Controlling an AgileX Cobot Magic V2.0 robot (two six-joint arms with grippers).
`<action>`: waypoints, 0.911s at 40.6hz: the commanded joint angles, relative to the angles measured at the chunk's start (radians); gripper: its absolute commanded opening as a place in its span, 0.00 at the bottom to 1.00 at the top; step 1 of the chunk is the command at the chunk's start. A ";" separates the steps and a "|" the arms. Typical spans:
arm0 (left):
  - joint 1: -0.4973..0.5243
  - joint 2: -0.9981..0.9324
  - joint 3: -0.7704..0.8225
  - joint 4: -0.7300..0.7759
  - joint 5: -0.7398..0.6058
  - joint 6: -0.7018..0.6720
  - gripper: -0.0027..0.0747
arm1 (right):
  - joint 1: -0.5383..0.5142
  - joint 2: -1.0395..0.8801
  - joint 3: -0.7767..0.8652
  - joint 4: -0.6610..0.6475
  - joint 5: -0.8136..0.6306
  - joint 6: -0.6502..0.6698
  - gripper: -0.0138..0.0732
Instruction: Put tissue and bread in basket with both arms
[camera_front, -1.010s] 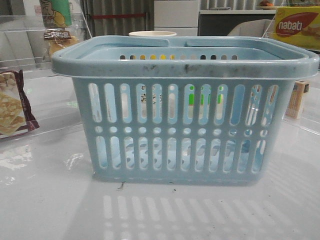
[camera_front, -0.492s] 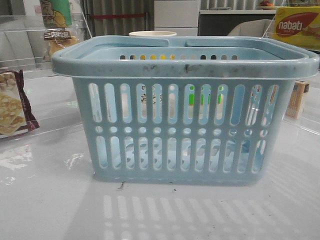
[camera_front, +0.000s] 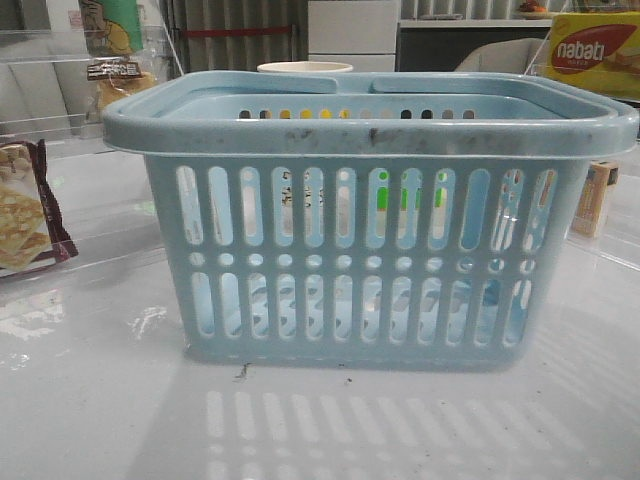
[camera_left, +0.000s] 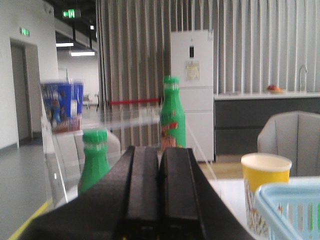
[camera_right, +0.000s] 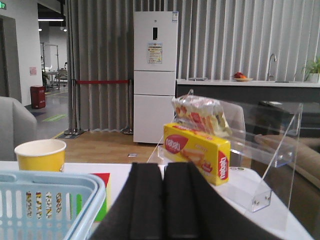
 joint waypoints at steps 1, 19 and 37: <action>0.003 0.028 -0.137 -0.011 0.001 -0.001 0.15 | -0.001 0.087 -0.146 -0.036 0.015 -0.002 0.22; 0.003 0.360 -0.413 -0.016 0.317 -0.001 0.15 | -0.001 0.413 -0.387 -0.036 0.411 -0.002 0.22; 0.003 0.587 -0.336 -0.023 0.433 -0.001 0.15 | -0.001 0.597 -0.294 -0.037 0.506 -0.002 0.22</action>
